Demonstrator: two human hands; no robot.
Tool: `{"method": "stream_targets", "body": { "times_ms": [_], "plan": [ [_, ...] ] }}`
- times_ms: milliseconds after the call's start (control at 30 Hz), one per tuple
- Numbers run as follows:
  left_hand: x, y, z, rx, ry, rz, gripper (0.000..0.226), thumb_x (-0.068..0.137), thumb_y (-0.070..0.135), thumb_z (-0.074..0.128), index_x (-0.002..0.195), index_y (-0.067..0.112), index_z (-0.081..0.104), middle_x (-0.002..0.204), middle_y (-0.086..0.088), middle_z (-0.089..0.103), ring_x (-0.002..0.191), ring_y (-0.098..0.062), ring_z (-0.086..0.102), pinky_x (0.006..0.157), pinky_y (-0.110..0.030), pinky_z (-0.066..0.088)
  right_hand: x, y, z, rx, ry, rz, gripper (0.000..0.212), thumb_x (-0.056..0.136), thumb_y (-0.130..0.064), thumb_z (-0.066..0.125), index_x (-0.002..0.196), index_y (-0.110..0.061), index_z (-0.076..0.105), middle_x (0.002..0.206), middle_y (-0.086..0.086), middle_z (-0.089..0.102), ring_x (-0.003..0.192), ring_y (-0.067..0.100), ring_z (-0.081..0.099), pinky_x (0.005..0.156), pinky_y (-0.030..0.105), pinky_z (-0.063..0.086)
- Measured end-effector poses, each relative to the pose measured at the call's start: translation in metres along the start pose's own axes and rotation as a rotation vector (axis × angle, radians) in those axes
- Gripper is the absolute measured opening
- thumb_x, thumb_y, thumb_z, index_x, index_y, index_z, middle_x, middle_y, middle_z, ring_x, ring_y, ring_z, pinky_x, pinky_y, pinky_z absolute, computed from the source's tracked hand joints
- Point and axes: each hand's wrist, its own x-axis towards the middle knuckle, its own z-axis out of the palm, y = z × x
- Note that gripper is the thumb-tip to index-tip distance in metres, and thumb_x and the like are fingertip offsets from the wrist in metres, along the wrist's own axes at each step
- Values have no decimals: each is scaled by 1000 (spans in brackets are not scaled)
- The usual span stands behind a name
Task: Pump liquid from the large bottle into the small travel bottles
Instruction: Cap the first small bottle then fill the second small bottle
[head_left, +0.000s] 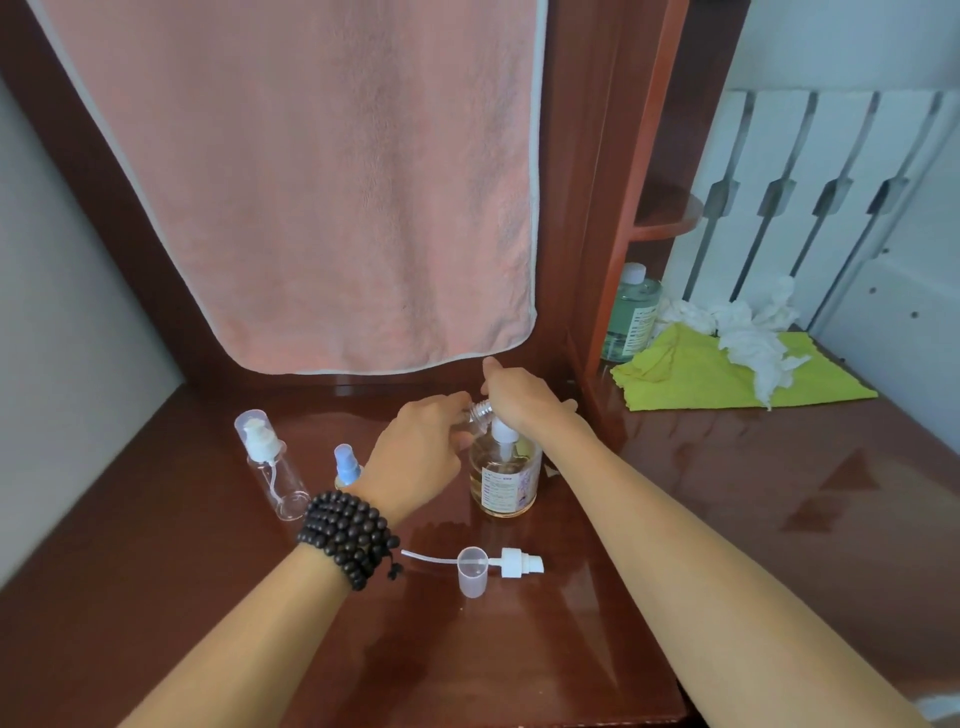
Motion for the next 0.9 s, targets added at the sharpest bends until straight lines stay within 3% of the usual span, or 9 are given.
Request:
{"method": "stream_targets", "body": {
  "times_ms": [233,433,700,900],
  "plan": [
    [3,2,-10,-9,35,30,17,87,15,62,97,26,54,95,6,66,90,-21,63,75,-46,54,-11,-5,-17,29,19,-78,77,102,-60,7,137,-19,62,141,8,60,137,35,45,113,59,14],
    [0,2,3,35,35,36,15,86,9,61,98,18,56,91,0,64,83,-26,61,70,-48,53,-2,1,-1,-22,33,-15,61,101,-36,10,139,-15,52,146,12,54,137,36,43,109,62,16],
    [-1,4,-11,-13,52,41,18,88,13,62,101,24,56,96,6,65,90,-20,61,75,-45,53,-12,-4,-17,30,0,-34,80,100,-64,7,143,-20,59,147,8,57,141,35,43,116,61,11],
    [-3,3,-3,-62,53,10,16,87,7,62,99,18,59,92,2,67,87,-22,61,76,-46,52,-4,-1,-3,89,-27,22,73,104,-54,8,146,-17,56,152,11,52,147,35,37,119,64,4]
  ]
}}
